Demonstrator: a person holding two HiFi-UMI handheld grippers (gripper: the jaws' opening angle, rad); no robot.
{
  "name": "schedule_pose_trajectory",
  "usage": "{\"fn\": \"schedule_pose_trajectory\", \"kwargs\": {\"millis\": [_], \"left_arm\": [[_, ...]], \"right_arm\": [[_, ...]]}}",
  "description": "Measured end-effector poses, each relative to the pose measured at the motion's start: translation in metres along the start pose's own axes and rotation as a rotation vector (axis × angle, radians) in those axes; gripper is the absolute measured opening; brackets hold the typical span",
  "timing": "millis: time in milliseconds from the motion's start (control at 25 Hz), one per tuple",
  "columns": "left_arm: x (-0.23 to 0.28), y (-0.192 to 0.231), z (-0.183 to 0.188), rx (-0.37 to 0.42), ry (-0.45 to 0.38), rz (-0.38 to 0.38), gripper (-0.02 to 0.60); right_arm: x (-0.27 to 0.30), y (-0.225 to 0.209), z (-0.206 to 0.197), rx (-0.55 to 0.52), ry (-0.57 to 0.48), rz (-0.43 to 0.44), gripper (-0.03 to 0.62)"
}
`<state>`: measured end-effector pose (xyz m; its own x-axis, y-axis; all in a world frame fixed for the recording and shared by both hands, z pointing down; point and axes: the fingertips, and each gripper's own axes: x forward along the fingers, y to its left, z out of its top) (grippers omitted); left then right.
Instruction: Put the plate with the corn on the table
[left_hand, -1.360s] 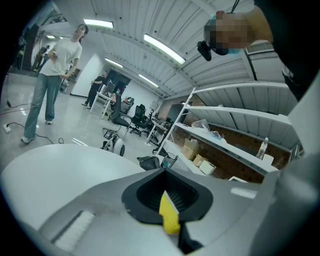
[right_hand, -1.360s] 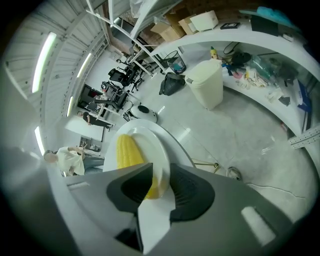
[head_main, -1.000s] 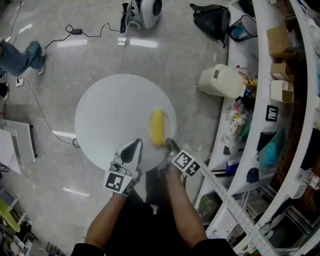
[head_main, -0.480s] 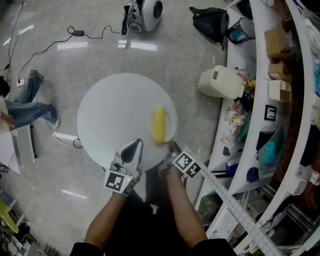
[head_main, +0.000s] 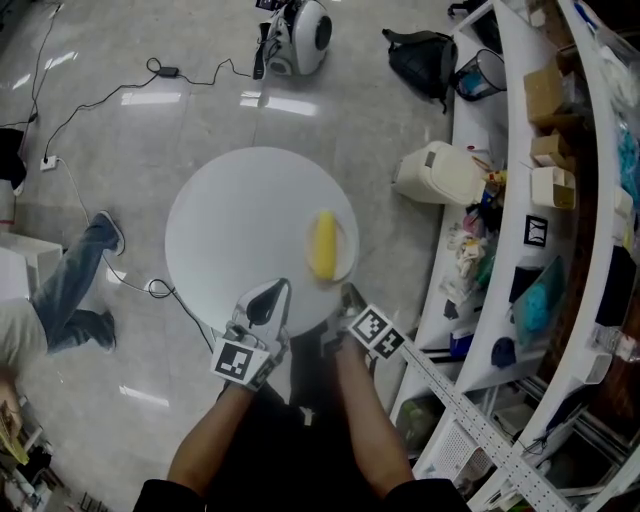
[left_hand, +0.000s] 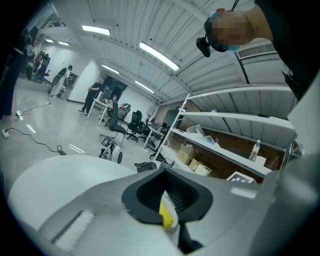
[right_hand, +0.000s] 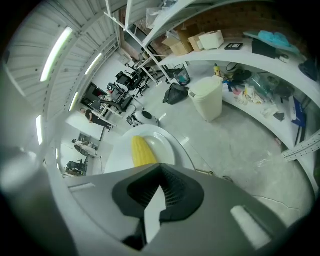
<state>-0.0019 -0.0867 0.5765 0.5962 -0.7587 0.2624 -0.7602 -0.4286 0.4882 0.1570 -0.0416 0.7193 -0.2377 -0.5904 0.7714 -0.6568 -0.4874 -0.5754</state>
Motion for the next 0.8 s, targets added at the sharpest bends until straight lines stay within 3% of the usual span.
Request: {"fn": "schedule_pose_trajectory", "kwargs": {"millis": [800], "left_arm": [[-0.057,-0.029,0.037,0.065,-0.032,-0.092,0.004]], "right_arm": [[-0.065,0.080,-0.005,-0.166,-0.104,0.093,0.009]]}}
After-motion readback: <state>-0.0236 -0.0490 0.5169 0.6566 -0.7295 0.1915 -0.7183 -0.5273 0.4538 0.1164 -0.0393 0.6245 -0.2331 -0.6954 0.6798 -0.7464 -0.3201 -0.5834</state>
